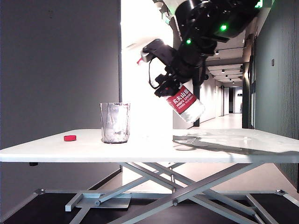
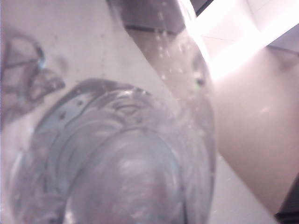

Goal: Pick up the mineral water bottle on the table and pour water into the mug until it's half full.

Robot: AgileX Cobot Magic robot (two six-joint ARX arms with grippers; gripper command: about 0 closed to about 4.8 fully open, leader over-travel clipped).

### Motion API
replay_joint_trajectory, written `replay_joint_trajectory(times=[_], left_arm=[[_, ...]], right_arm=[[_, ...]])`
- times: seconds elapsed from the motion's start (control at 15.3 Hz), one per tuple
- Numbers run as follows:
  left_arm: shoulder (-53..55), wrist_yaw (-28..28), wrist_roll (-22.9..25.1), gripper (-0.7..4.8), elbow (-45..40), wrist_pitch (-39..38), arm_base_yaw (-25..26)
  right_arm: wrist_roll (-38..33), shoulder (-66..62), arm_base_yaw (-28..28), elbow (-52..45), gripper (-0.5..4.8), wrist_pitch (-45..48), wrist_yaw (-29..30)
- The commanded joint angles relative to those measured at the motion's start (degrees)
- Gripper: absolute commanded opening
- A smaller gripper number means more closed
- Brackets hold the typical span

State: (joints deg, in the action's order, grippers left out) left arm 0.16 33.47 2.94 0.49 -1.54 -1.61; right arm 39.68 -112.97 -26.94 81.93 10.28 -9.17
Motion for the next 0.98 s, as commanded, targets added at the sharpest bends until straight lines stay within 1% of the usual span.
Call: replay_joint_trajectory(times=[0.07, 0.13, 0.2, 0.26, 0.39, 0.46, 0.59, 0.78, 0.98], left_arm=[[0.04, 0.17, 0.04, -0.05, 0.09, 0.31, 0.02], [0.04, 0.17, 0.02, -0.05, 0.09, 0.31, 0.02], [0.04, 0.17, 0.04, -0.05, 0.11, 0.28, 0.02], [0.04, 0.17, 0.04, -0.05, 0.09, 0.33, 0.02], [0.04, 0.17, 0.04, -0.05, 0.09, 0.33, 0.02], [0.04, 0.17, 0.04, -0.05, 0.09, 0.31, 0.02], [0.04, 0.17, 0.07, -0.05, 0.09, 0.33, 0.04], [0.04, 0.17, 0.07, -0.05, 0.09, 0.31, 0.04], [0.04, 0.17, 0.07, -0.05, 0.09, 0.31, 0.04]], right_arm=[[2.54, -0.28, -0.76, 0.76, 1.55, 3.67, -1.44], [5.22, -1.38, -1.18, 0.90, 1.37, 3.67, -2.75], [6.34, -2.51, -1.42, 1.68, 1.34, 3.21, -3.67], [7.52, -4.04, -1.90, 2.80, 1.35, 3.02, -5.42], [9.18, -6.03, -2.58, 4.81, 1.35, 1.49, -6.58], [11.32, -6.51, -3.21, 5.03, 1.35, 1.95, -7.82], [14.53, -6.51, -3.54, 5.01, 1.35, 1.97, -8.46], [21.77, -6.51, -3.67, 5.01, 1.35, 2.36, -13.18], [25.77, -6.51, -3.72, 5.01, 1.35, 2.38, -14.16]])
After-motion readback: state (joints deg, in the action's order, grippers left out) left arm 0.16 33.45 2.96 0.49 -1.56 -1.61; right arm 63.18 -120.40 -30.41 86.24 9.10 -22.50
